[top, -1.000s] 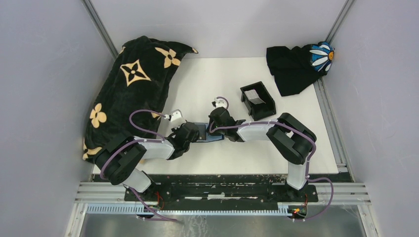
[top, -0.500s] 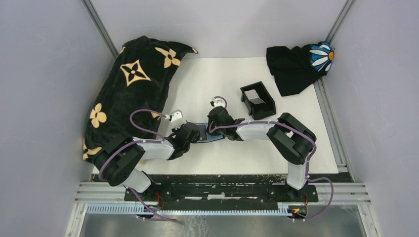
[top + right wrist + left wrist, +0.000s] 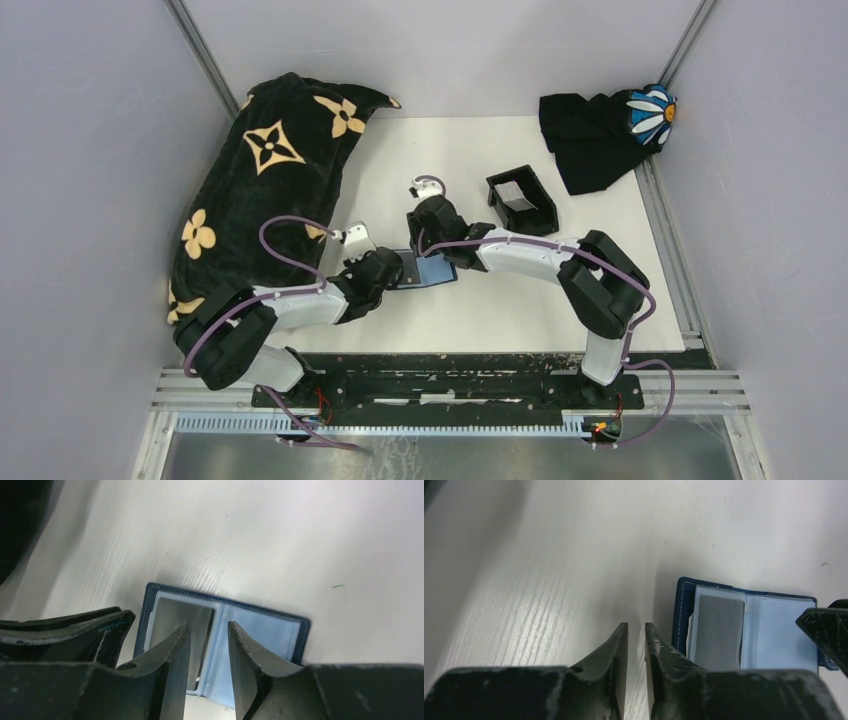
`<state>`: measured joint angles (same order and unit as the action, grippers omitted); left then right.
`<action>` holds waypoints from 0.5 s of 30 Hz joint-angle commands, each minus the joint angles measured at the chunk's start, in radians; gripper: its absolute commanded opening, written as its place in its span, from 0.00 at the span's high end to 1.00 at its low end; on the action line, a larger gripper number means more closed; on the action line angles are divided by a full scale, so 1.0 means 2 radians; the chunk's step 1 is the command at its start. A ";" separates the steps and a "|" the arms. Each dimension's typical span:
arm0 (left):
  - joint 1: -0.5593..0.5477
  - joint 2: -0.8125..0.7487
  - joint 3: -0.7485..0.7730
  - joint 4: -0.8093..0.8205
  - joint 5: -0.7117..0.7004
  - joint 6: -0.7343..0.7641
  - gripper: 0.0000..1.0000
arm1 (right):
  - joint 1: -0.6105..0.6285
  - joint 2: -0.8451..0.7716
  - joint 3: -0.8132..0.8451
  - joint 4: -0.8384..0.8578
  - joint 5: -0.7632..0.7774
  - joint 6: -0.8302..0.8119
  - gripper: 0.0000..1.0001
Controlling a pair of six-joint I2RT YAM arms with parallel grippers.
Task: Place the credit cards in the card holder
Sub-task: Insert the credit card into the card holder, then pick up the credit card from the storage box.
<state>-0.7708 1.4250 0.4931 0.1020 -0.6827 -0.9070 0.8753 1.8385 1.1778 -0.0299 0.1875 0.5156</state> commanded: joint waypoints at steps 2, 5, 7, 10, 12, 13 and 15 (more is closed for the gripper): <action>0.000 -0.049 0.021 -0.014 -0.048 0.043 0.70 | -0.004 -0.038 0.058 -0.042 0.081 -0.093 0.58; 0.001 -0.073 0.025 -0.020 -0.061 0.057 0.64 | -0.015 -0.047 0.084 -0.066 0.143 -0.134 0.53; 0.001 -0.088 0.026 -0.020 -0.064 0.064 0.61 | -0.037 -0.055 0.091 -0.075 0.149 -0.139 0.53; 0.000 -0.106 0.029 -0.012 -0.059 0.079 0.57 | -0.077 -0.065 0.094 -0.089 0.148 -0.131 0.53; 0.001 -0.109 0.031 -0.007 -0.054 0.086 0.57 | -0.105 -0.061 0.103 -0.107 0.143 -0.131 0.53; 0.001 -0.110 0.034 -0.005 -0.049 0.089 0.57 | -0.120 -0.056 0.109 -0.119 0.141 -0.134 0.52; 0.000 -0.110 0.037 -0.003 -0.043 0.091 0.57 | -0.139 -0.048 0.118 -0.132 0.142 -0.144 0.52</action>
<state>-0.7700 1.2217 0.5213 0.0616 -0.7532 -0.7902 0.6735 1.7473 1.3567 -0.2199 0.4294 0.2710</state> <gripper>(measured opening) 0.429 0.473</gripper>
